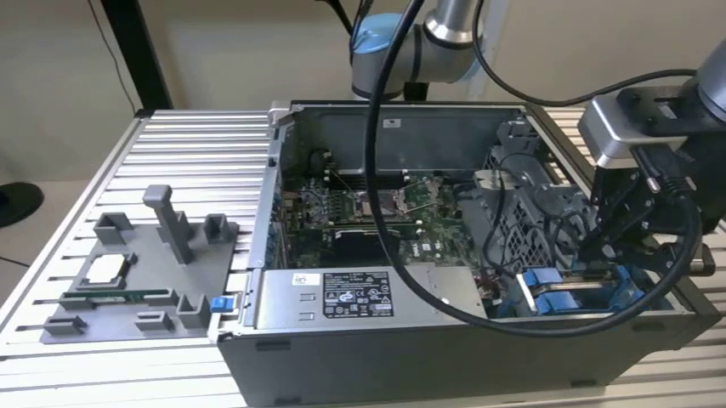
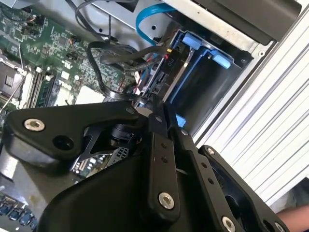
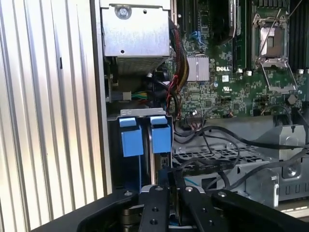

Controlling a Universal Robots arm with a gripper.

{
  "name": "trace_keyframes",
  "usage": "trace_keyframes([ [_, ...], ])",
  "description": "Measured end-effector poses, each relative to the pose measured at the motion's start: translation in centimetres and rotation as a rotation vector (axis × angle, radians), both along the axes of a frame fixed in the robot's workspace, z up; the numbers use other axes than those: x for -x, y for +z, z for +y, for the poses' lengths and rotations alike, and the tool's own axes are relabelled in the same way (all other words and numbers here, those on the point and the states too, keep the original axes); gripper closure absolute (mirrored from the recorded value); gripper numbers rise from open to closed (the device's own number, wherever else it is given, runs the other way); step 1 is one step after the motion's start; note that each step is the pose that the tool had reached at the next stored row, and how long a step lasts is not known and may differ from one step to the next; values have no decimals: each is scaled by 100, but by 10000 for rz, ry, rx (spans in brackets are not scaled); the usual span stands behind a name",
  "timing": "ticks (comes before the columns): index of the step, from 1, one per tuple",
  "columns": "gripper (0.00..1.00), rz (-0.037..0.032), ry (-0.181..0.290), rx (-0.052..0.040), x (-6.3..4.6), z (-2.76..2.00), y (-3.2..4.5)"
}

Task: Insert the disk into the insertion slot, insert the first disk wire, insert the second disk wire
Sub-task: 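Insert the second disk wire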

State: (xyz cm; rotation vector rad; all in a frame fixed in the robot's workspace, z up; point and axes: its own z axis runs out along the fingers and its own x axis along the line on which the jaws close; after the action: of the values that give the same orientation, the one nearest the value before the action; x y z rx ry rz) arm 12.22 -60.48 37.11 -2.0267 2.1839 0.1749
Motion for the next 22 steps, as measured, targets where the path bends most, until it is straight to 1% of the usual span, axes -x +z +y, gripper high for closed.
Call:
trace_keyframes([
  [5, 100, -279, 15, -13, -1, 0, -56],
  [7, 100, -379, 14, -73, -1, -1, -66],
  [9, 100, -471, 12, -179, -1, 0, -74],
  [11, 100, -522, 12, -288, -2, 0, -90],
  [16, 100, -558, 8, -404, -1, 0, -166],
  [18, 100, -594, 6, -465, 0, -1, -185],
  [19, 100, -644, 5, -490, 0, 0, -193],
  [21, 100, -795, 10, -525, 5, -6, -203],
  [22, 100, -855, 10, -538, 12, -11, -211],
])
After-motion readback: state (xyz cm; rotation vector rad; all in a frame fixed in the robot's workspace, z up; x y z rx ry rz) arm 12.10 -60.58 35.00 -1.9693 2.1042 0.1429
